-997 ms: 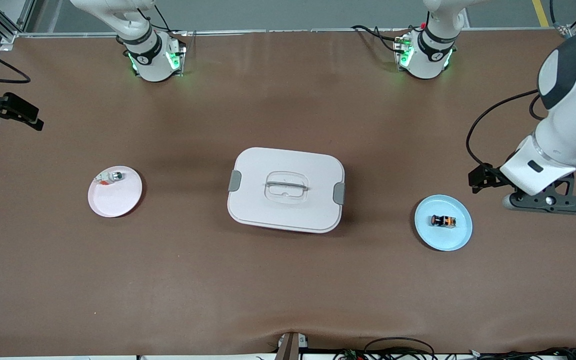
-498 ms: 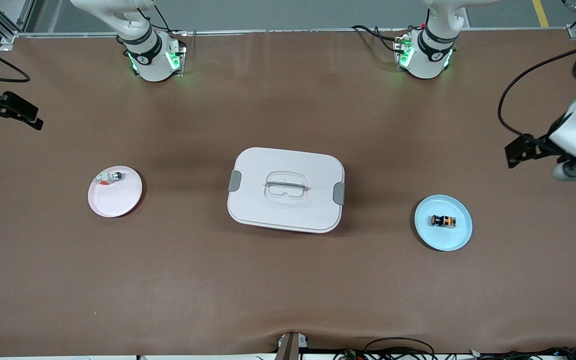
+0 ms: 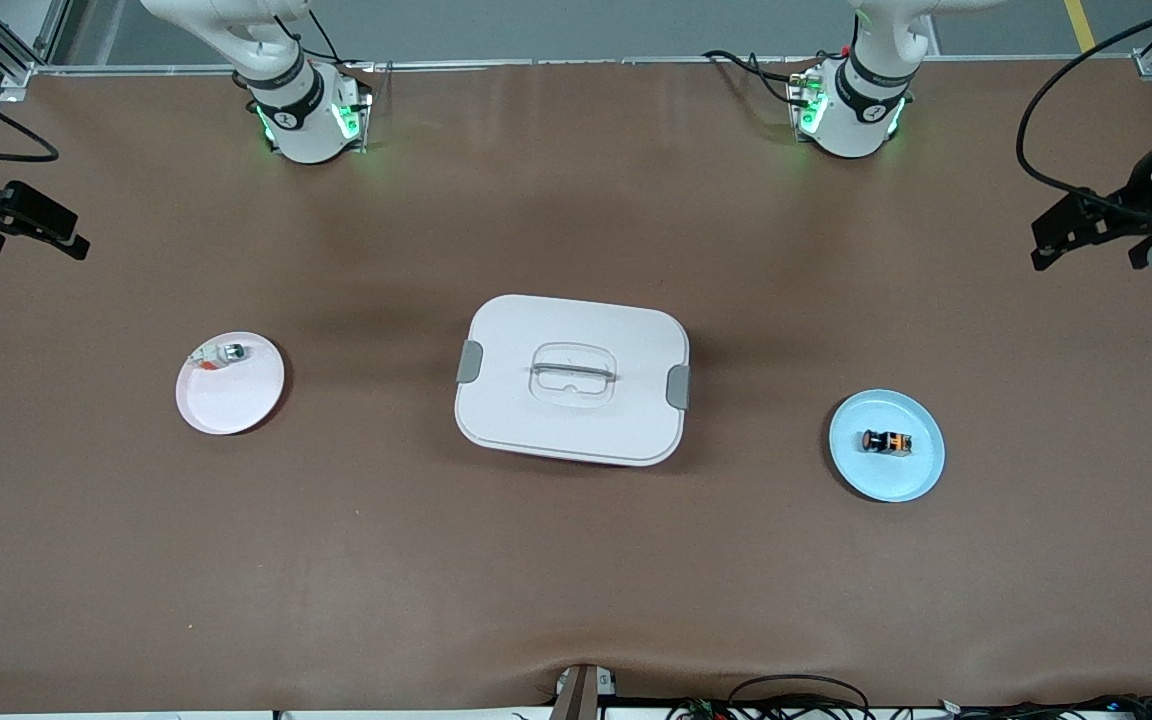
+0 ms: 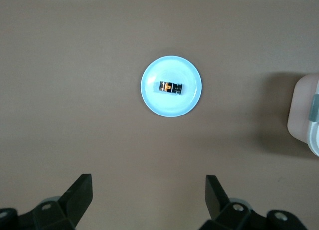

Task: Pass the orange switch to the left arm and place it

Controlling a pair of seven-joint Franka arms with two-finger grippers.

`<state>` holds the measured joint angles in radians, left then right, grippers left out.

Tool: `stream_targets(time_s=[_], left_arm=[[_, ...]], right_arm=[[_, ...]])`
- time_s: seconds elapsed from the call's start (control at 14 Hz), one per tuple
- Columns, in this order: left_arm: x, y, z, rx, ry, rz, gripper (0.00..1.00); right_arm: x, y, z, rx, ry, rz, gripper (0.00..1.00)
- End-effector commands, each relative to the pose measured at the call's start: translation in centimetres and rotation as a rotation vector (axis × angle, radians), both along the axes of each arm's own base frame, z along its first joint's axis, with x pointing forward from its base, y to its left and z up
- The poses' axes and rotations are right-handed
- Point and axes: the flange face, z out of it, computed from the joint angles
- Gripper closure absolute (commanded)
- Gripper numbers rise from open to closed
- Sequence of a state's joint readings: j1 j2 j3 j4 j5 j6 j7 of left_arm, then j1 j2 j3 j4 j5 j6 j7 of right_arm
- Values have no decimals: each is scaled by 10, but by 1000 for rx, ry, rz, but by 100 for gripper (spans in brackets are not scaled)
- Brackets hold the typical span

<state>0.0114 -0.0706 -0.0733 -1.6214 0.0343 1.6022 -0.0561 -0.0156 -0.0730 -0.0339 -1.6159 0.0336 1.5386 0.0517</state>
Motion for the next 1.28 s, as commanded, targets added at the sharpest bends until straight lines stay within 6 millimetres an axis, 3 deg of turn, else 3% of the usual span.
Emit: stream_targets(time_s=[0.0, 0.28, 1.21], left_arm=[[-30, -4, 6, -41, -7, 53, 0], [-40, -10, 12, -42, -4, 48, 0], [-32, -12, 20, -44, 52, -10, 0]], right_arm=[[-7, -3, 3, 18, -14, -19, 0], [-7, -3, 4, 16, -25, -17, 0], [-9, -6, 3, -16, -51, -4, 0]])
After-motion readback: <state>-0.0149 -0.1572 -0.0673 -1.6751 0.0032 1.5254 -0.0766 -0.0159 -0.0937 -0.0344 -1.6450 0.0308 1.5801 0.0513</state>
